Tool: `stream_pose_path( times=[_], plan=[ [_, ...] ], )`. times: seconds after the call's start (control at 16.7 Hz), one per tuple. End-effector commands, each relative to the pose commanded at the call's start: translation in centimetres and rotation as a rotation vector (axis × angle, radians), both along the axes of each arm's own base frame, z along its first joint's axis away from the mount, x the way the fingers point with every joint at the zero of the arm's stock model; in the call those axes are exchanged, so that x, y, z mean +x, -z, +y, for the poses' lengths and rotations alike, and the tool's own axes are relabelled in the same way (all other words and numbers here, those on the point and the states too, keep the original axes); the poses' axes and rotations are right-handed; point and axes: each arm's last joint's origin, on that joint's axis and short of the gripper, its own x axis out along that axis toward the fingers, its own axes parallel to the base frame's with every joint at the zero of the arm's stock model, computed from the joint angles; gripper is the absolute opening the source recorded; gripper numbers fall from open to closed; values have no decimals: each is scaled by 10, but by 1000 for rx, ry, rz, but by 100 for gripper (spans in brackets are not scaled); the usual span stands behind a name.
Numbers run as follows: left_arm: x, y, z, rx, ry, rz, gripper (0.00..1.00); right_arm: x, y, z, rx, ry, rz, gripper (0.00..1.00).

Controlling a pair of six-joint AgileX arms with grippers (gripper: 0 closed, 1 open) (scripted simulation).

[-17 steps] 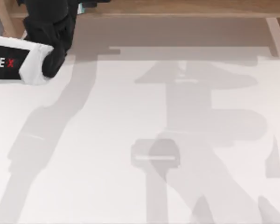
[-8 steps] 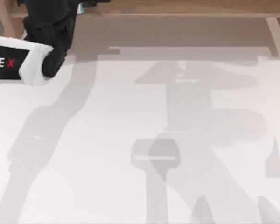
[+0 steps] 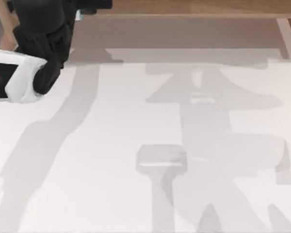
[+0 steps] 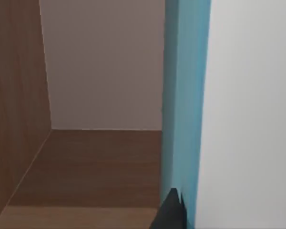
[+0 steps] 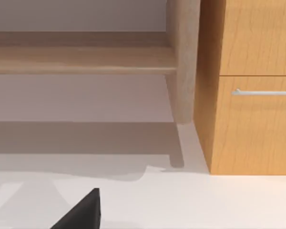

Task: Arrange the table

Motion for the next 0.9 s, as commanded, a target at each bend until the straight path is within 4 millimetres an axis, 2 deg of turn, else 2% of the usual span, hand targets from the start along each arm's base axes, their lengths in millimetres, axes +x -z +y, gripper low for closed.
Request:
stream_pose_path(
  times=[0.24, 0.42, 0.66, 0.9],
  plan=[
    [1, 1, 2, 2, -5, 1, 0, 0, 0, 0, 0, 0, 0, 100],
    [-7, -4, 6, 33, 26, -3, 0, 0, 0, 0, 0, 0, 0, 100],
    [-35, -8, 24, 159, 113, 1, 0, 0, 0, 0, 0, 0, 0, 100],
    [-71, -10, 57, 352, 201, -11, 0, 0, 0, 0, 0, 0, 0, 100]
  ],
)
